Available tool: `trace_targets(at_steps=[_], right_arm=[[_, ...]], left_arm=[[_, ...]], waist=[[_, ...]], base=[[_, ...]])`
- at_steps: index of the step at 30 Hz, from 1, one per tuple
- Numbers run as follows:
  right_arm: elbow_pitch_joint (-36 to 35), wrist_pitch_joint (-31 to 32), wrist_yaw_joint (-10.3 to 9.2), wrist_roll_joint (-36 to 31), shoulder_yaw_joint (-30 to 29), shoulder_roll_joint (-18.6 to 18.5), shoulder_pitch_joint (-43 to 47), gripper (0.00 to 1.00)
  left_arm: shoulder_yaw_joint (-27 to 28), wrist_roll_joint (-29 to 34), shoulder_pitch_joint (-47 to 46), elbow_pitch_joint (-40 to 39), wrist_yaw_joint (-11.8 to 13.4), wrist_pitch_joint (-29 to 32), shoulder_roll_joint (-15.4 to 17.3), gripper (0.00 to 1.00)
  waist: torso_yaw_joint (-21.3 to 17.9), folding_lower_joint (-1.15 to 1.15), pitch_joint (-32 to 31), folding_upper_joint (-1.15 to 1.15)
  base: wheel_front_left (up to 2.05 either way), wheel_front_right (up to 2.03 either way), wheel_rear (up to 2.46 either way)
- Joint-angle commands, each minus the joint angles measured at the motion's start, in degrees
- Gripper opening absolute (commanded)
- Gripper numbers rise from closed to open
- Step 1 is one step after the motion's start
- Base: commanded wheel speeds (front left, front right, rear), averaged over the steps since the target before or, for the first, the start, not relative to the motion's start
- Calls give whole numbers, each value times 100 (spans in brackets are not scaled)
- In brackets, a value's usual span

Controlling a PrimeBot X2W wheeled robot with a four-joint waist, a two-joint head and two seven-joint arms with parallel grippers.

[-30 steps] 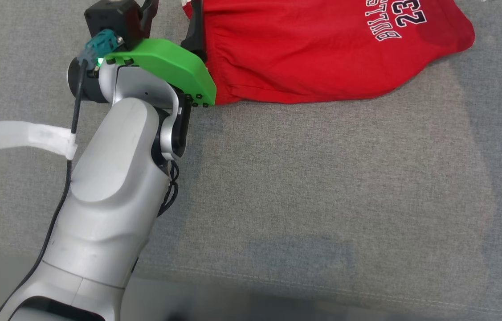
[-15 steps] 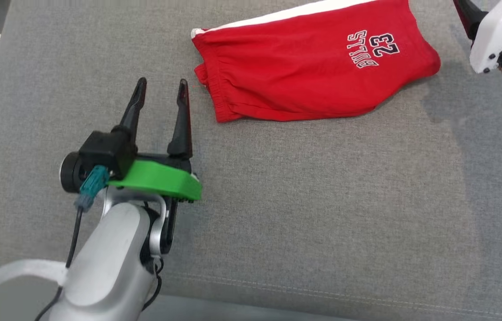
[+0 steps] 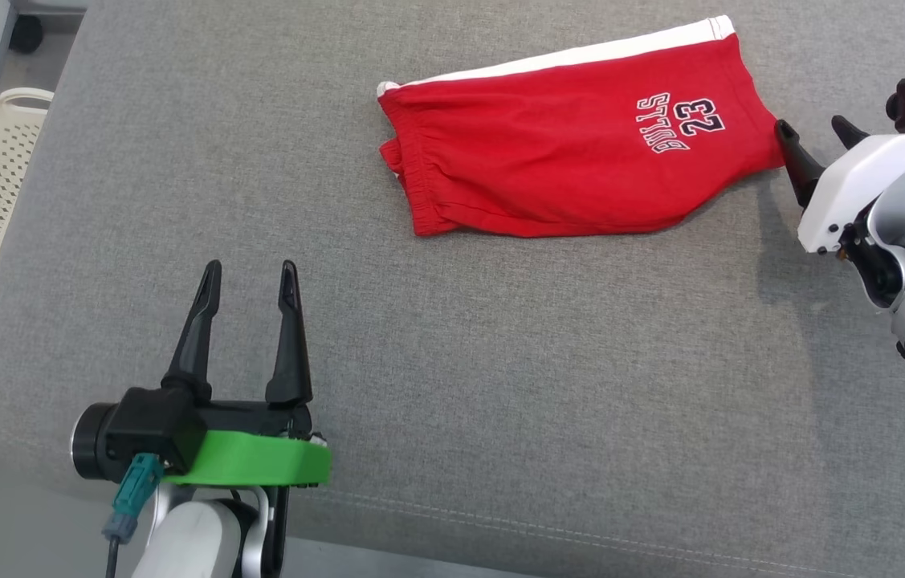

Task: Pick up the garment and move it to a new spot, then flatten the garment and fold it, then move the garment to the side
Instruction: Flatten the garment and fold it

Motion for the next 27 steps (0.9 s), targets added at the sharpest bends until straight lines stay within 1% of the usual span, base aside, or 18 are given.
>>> trace_targets(at_steps=[1,2,9,15,16,17,19,20,27], right_arm=[[89,-29,-9,41,-42,33,100,100],[89,-29,-9,41,-42,33,100,100],[335,39,-9,140,-139,195,125,100],[435,153,-9,218,-171,230,20,100],[444,187,-9,227,-169,239,4,85],[454,236,-9,241,-159,261,-4,44],[428,321,-6,237,-105,274,-14,19],[416,333,-6,242,-92,272,-15,0],[293,326,-9,149,43,160,75,0]], left_arm=[[60,74,111,-10,-60,-17,-56,100],[60,74,111,-10,-60,-17,-56,100],[199,299,179,-11,-270,-18,-222,100],[255,442,108,10,-415,-18,-342,100],[267,466,95,21,-445,-18,-364,100],[280,483,79,28,-458,-18,-382,100],[314,495,58,50,-502,-18,-416,100],[330,511,50,63,-510,-18,-431,100],[403,586,30,184,-601,-19,-517,100]], waist=[[48,0,42,0],[48,0,42,0],[149,0,150,0],[243,0,268,0],[253,0,288,0],[261,0,305,0],[273,0,329,0],[276,0,335,0],[260,0,254,0]], base=[[0,0,0],[0,0,0],[0,0,0],[0,0,0],[0,0,0],[0,0,0],[0,0,0],[0,0,0],[0,0,0]])
